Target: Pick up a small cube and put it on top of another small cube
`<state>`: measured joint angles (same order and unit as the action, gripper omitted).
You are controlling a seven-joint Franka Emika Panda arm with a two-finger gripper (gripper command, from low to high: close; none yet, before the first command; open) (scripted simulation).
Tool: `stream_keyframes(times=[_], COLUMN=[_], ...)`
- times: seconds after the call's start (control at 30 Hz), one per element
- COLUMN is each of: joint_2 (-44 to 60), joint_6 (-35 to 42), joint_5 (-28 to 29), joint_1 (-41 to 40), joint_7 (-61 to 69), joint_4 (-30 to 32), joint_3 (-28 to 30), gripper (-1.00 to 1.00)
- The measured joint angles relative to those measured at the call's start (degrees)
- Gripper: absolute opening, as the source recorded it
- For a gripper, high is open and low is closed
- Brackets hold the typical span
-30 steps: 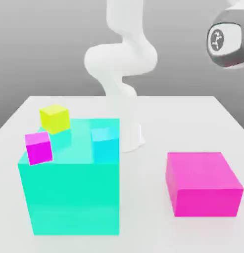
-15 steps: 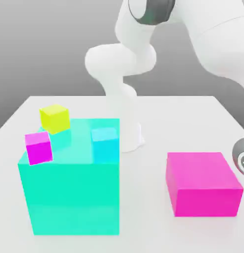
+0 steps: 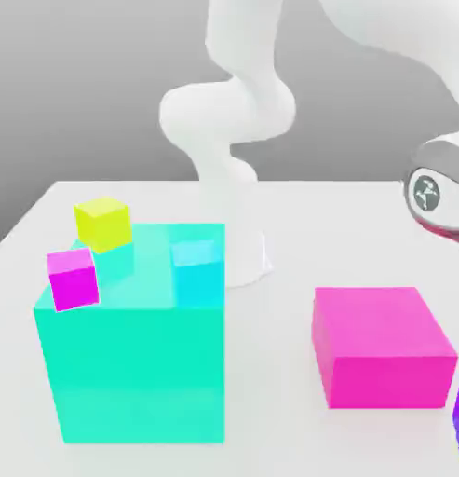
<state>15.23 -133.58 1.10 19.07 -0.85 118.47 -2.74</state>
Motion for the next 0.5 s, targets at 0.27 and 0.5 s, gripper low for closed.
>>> stream_keyframes(times=[0.27, 0.5], joint_2=[-16.6, -31.2], joint_6=[8.7, 16.3], joint_5=[-1.1, 0.0], joint_1=[-7.0, -13.3], joint_7=[-17.6, -34.5], joint_4=[7.9, 14.7], joint_3=[5.3, 7.2], gripper=[-1.0, -1.0])
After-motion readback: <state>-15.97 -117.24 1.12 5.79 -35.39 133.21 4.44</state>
